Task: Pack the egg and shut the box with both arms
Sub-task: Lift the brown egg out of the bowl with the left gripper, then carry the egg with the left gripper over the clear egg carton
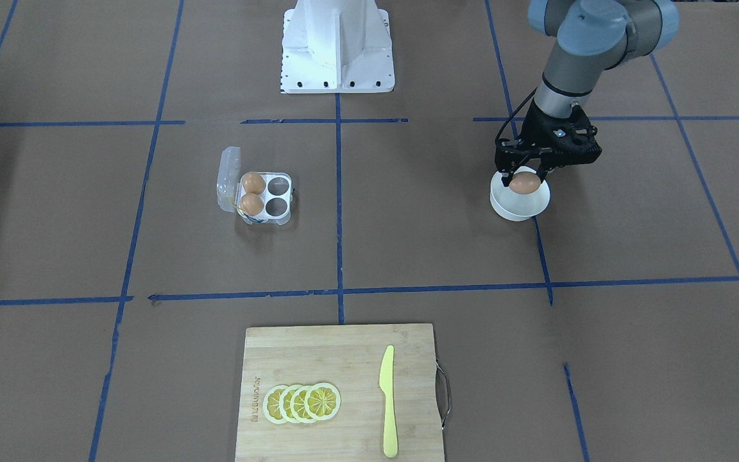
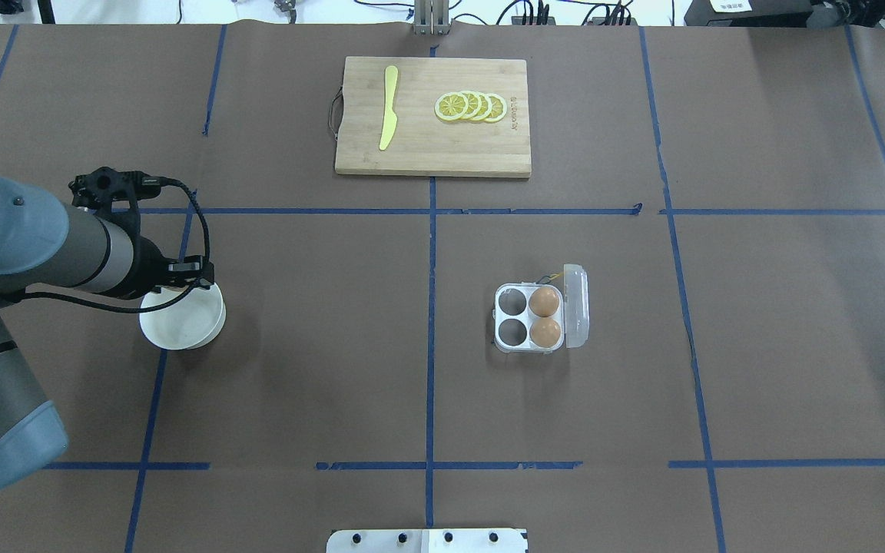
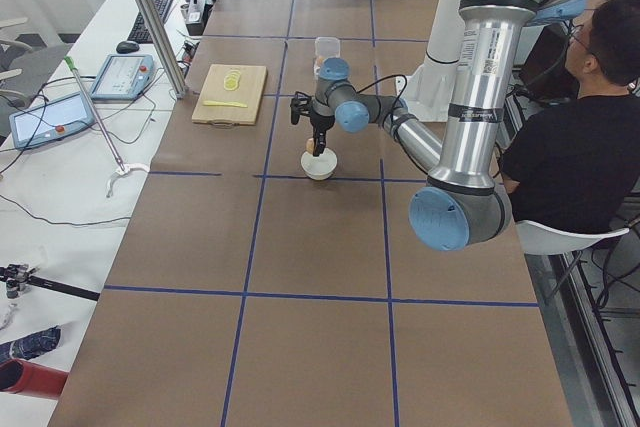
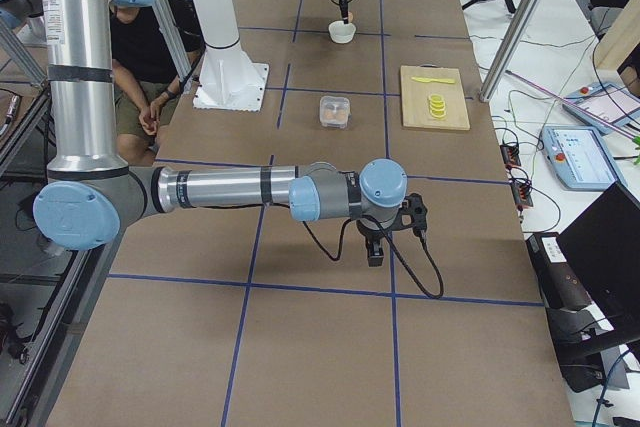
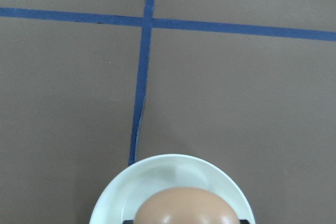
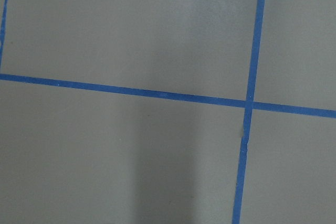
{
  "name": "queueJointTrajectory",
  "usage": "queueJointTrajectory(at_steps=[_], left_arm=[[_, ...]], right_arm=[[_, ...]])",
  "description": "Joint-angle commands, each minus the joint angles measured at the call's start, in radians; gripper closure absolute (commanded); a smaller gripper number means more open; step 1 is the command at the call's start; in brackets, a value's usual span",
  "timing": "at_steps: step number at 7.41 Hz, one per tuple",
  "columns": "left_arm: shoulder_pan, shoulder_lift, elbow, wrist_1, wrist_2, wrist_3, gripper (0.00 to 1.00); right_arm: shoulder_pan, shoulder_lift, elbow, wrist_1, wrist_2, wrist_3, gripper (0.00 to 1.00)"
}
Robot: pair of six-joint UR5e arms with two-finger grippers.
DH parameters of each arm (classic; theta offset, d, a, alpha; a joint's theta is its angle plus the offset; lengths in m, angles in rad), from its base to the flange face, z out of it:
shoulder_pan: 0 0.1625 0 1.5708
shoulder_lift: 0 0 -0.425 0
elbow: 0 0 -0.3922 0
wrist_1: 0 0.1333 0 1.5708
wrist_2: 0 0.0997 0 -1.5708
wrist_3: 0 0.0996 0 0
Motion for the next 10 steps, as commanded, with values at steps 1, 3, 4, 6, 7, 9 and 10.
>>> queueJointTrajectory(at_steps=[1, 3, 4, 6, 7, 9, 10], left_arm=[[0.002, -0.174, 0.018, 0.011, -0.010, -0.075, 1.00], [0.070, -0.356, 0.190, -0.179, -0.011, -0.309, 1.00], [0.127, -0.432, 0.301, -0.270, -0.007, -0.360, 1.00], [0.195, -0.541, 0.518, -0.503, 0.000, -0.435, 1.00], [0.206, -0.590, 0.574, -0.547, 0.023, -0.459, 1.00], [0.250, -0.664, 0.640, -0.552, 0.077, -0.462, 1.00], [0.257, -0.718, 0.706, -0.552, 0.078, -0.463, 1.00]], right_arm=[[0.000, 0.000, 0.005, 0.000, 0.003, 0.001, 0.00], [0.000, 0.000, 0.006, 0.002, 0.005, 0.001, 0.00], [0.000, 0.000, 0.009, 0.002, 0.005, 0.001, 0.00], [0.000, 0.005, 0.009, 0.002, 0.006, 0.001, 0.00], [0.000, 0.005, 0.009, 0.002, 0.006, 0.001, 0.00], [0.000, 0.003, 0.008, 0.002, 0.006, 0.001, 0.00], [0.000, 0.002, 0.008, 0.002, 0.006, 0.001, 0.00]])
